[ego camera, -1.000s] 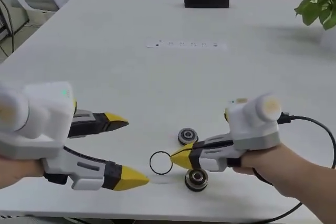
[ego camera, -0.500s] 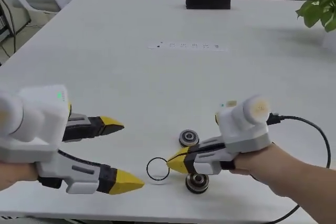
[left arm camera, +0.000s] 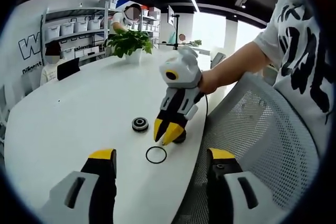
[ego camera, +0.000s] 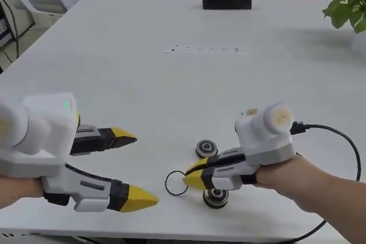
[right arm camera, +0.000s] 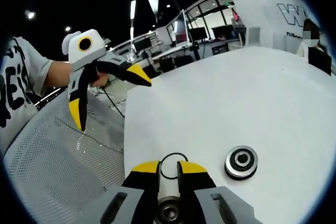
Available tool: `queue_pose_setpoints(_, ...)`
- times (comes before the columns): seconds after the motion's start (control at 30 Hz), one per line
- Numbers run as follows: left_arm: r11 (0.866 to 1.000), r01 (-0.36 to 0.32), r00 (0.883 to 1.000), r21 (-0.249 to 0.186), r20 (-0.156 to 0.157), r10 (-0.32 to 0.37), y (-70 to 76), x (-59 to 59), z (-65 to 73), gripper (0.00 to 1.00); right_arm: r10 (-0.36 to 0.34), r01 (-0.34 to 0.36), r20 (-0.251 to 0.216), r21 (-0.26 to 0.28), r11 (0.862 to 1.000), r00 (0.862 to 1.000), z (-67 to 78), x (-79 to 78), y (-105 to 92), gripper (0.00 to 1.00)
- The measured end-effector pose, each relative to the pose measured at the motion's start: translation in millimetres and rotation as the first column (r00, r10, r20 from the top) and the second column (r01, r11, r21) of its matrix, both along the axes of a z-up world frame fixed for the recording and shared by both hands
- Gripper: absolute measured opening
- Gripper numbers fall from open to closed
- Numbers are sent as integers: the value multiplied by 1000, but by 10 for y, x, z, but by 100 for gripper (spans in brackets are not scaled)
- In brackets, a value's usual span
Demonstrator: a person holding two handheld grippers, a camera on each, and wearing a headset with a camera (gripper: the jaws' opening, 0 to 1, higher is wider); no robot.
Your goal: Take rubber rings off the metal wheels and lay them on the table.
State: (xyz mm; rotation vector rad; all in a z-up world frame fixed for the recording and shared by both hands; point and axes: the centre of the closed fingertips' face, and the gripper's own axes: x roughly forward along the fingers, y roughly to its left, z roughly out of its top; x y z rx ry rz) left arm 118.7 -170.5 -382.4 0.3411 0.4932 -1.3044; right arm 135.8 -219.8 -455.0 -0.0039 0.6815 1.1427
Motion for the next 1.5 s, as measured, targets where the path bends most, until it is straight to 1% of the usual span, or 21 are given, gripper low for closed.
queue_pose_setpoints(0.1, 1000, 3, 1000, -4, -7, -3, -14, -14, 13, 67, -20, 20, -8, 22, 1000, 1000, 36, 12, -20, 12)
queue_pose_setpoints(0.17, 1000, 6, 1000, -8, -4, -6, -32, -19, 31, 67, -29, 29, -2, 26, 999, 1000, 65, 17, -36, 14)
queue_pose_setpoints(0.3, 1000, 11, 1000, -13, -2, -11, -71, -19, 47, 67, -52, 51, 13, 52, 997, 999, 144, 43, -69, 16)
queue_pose_setpoints(0.4, 1000, 17, 1000, -19, -5, -17, -112, -28, 55, 66, -67, 66, 9, 70, 995, 998, 183, 48, -97, 17)
queue_pose_setpoints(0.63, 999, 33, 999, -20, -3, -33, -188, -37, 56, 66, -100, 97, 24, 102, 990, 995, 276, 28, -183, 18)
queue_pose_setpoints(0.9, 998, 60, 998, -21, -6, -60, -341, -69, 55, 64, -140, 134, 40, 125, 983, 989, 363, 0, -332, 21)
queue_pose_setpoints(1.17, 996, 85, 996, -22, -9, -85, -478, -84, 43, 62, -162, 154, 52, 130, 979, 985, 380, -61, -492, 24)
queue_pose_setpoints(1.2, 996, 88, 996, -23, -3, -88, -498, -83, 43, 61, -166, 158, 55, 130, 979, 985, 378, -70, -519, 24)
queue_pose_setpoints(1.27, 996, 92, 996, -20, 1, -92, -522, -81, 36, 58, -174, 166, 53, 132, 977, 983, 369, -79, -557, 25)
queue_pose_setpoints(1.3, 995, 93, 996, -19, -2, -93, -538, -78, 28, 57, -177, 169, 53, 130, 977, 983, 355, -88, -576, 26)
queue_pose_setpoints(1.5, 994, 111, 994, -9, -11, -111, -628, -76, -31, 57, -187, 180, 55, 117, 977, 981, 296, -149, -666, 27)
